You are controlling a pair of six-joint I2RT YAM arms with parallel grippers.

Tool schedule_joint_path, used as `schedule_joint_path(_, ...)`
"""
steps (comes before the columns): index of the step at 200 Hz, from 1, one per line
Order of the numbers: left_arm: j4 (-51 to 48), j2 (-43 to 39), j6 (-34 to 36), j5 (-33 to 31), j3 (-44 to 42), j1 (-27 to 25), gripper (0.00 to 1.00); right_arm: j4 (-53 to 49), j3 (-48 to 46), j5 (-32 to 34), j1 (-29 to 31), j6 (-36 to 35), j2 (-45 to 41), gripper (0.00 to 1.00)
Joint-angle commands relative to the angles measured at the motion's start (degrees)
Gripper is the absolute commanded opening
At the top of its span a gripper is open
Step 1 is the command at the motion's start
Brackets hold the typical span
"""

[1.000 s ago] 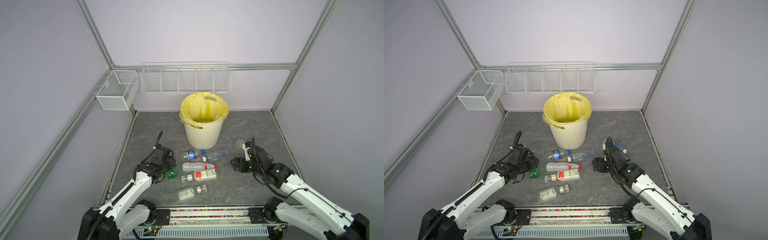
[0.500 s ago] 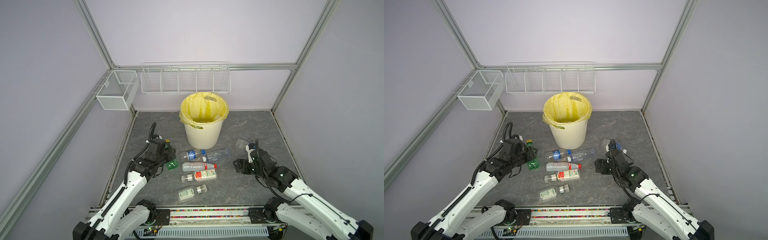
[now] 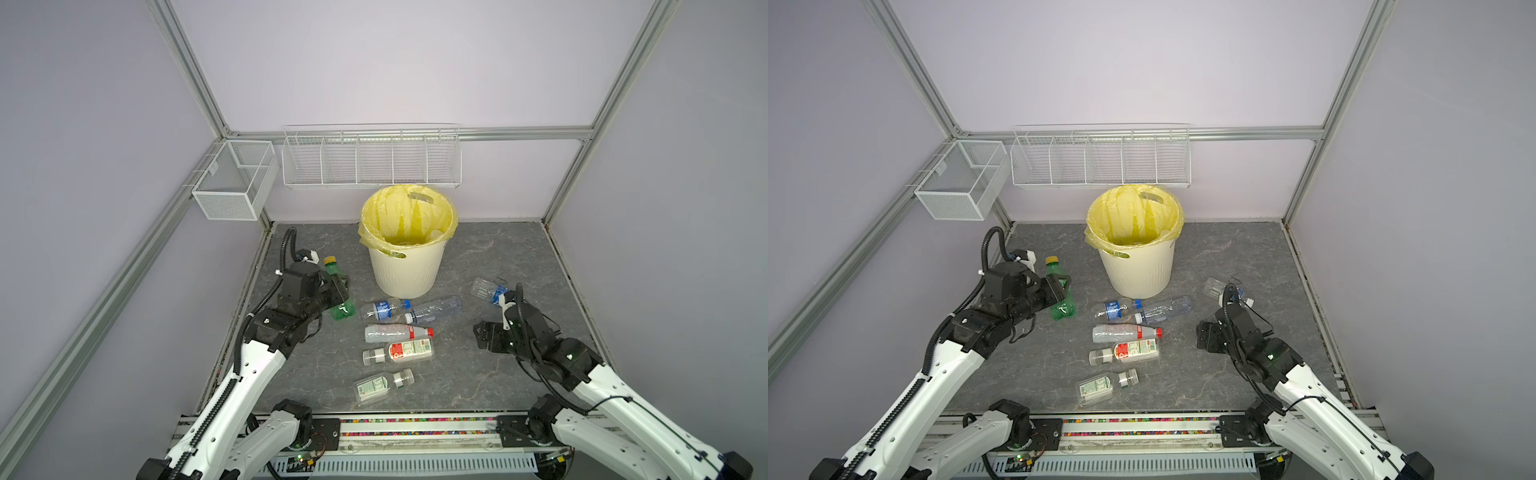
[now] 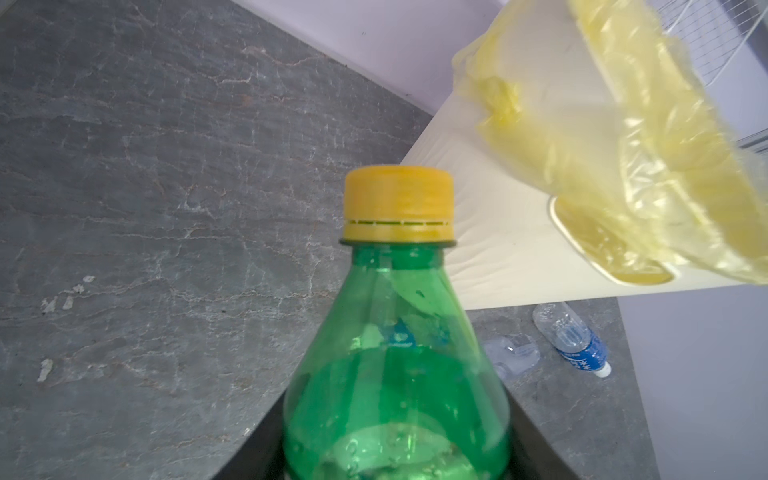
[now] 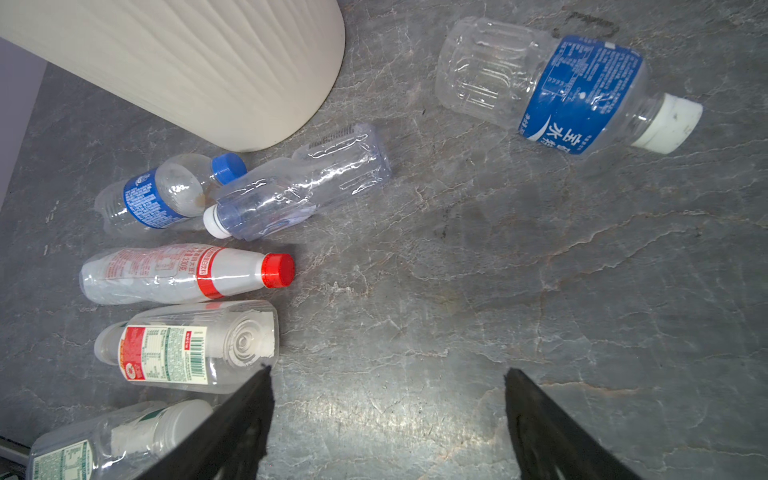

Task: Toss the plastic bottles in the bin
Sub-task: 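Carry the green bottle with the left gripper up over the bin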

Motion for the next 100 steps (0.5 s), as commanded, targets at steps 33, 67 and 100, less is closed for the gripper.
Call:
schedule_joint_path(33,0.2,1.3,1.9,1.4,10.2,0.8,0.54,-0.5,-0.8,1.2,-0.2,0.9,-0.1,0.88)
schedule_joint_path(67,0.0,3.0,3.8,0.9,16.2,1.1,0.54,-0.6,-0.8,1.1,-0.2,0.9,-0.3,0.88)
schedule_joint_path(100,0.6,3.1,4.1,0.9,17.8,1.3,0.54,-0.9,-1.3,1.5,-0.3,1.0,-0.7,0.88)
